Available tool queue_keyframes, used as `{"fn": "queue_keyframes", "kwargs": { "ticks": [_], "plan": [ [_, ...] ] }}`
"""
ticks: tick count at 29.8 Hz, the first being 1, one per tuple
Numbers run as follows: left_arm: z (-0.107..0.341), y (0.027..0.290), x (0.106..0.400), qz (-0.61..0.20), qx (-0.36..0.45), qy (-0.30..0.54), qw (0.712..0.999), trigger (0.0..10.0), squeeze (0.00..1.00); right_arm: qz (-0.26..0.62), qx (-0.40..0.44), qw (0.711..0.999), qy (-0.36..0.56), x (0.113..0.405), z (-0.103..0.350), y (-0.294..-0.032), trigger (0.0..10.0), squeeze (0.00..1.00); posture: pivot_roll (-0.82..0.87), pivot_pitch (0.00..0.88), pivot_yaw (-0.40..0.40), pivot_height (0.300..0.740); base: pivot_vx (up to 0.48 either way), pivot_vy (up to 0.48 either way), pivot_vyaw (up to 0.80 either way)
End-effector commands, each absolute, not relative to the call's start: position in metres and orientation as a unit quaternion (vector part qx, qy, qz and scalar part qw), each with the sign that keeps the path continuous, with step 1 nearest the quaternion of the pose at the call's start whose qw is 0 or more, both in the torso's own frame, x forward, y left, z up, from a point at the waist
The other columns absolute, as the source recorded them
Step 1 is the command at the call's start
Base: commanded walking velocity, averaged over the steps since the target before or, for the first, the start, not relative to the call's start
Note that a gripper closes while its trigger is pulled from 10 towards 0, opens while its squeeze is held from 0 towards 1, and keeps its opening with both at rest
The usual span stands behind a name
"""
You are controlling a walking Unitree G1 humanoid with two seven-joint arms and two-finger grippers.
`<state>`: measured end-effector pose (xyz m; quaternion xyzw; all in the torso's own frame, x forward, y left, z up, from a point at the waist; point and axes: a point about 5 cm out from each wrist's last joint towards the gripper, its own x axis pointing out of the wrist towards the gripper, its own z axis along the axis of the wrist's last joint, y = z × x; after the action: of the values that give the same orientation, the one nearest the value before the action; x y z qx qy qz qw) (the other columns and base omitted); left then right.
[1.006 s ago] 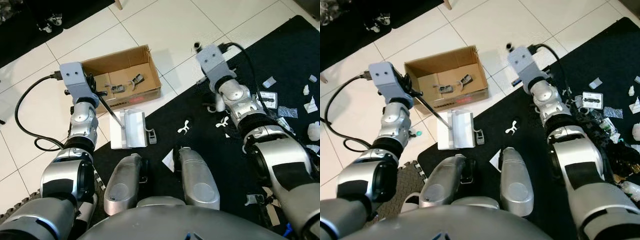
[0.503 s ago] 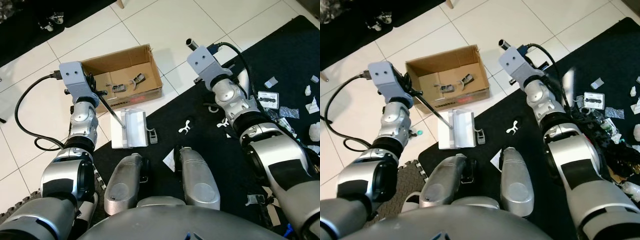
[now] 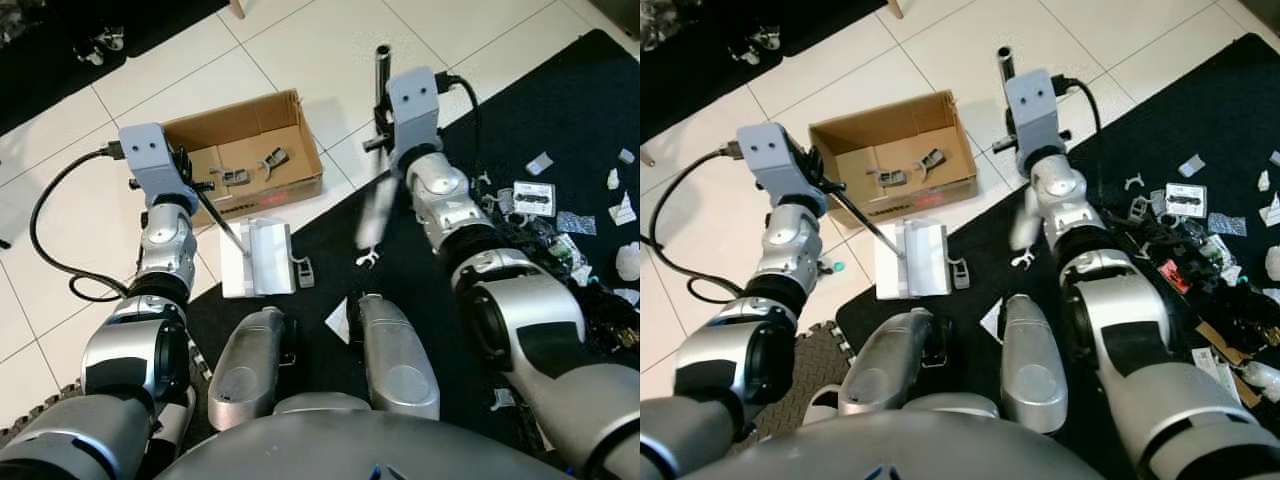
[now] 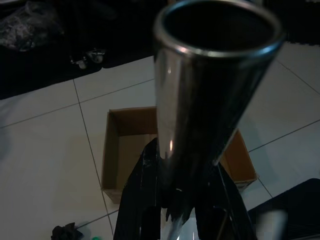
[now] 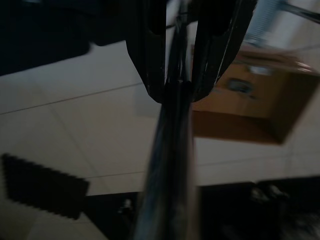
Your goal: Sweep floor
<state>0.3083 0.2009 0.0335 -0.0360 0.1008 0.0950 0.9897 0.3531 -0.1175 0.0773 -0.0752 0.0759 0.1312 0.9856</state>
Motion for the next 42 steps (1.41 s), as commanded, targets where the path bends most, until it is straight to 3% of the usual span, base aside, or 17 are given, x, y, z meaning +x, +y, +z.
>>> {"fn": "queue_keyframes", "kwargs": {
  "ticks": [1, 3, 6, 16, 19, 26, 36, 42],
  "plan": [
    [0.026, 0.2, 0.304, 0.096, -0.038, 0.119, 0.987, 10.0, 0.0, 0.127, -0.084, 0.986, 0.061, 0.359, 0.087, -0.119, 10.0, 0.0, 0.02, 0.114, 0.057, 0.74, 0.0, 0.0, 0.0],
    [0.026, 0.2, 0.304, 0.096, -0.038, 0.12, 0.987, 10.0, 0.0, 0.141, -0.135, 0.979, 0.061, 0.357, 0.084, -0.116, 10.0, 0.0, 0.02, 0.114, 0.057, 0.74, 0.0, 0.0, 0.0],
    [0.026, 0.2, 0.304, 0.096, -0.038, 0.12, 0.987, 10.0, 0.0, 0.144, -0.137, 0.978, 0.062, 0.356, 0.083, -0.116, 10.0, 0.0, 0.02, 0.117, 0.057, 0.74, 0.0, 0.0, 0.0],
    [0.025, 0.2, 0.303, 0.099, -0.038, 0.122, 0.987, 10.0, 0.0, 0.173, -0.089, 0.981, 0.009, 0.36, 0.1, -0.111, 10.0, 0.0, 0.02, 0.122, 0.054, 0.74, 0.0, 0.0, 0.0],
    [0.025, 0.199, 0.303, 0.098, -0.04, 0.122, 0.987, 10.0, 0.0, 0.172, -0.136, 0.975, -0.03, 0.363, 0.113, -0.11, 10.0, 0.0, 0.02, 0.123, 0.054, 0.74, 0.0, 0.0, 0.0],
    [0.025, 0.199, 0.303, 0.098, -0.04, 0.121, 0.987, 10.0, 0.0, 0.182, -0.183, 0.966, -0.023, 0.362, 0.108, -0.106, 10.0, 0.0, 0.03, 0.123, 0.052, 0.74, 0.0, 0.0, 0.0],
    [0.024, 0.201, 0.302, 0.102, -0.04, 0.122, 0.987, 10.0, 0.0, 0.172, -0.13, 0.976, 0.003, 0.362, 0.103, -0.107, 10.0, 0.0, 0.03, 0.125, 0.052, 0.74, 0.0, 0.0, 0.0],
    [0.025, 0.199, 0.302, 0.098, -0.041, 0.122, 0.987, 10.0, 0.0, 0.169, -0.246, 0.955, 0.001, 0.359, 0.096, -0.114, 10.0, 0.0, 0.02, 0.125, 0.053, 0.74, 0.0, 0.0, 0.0]
  ]
}}
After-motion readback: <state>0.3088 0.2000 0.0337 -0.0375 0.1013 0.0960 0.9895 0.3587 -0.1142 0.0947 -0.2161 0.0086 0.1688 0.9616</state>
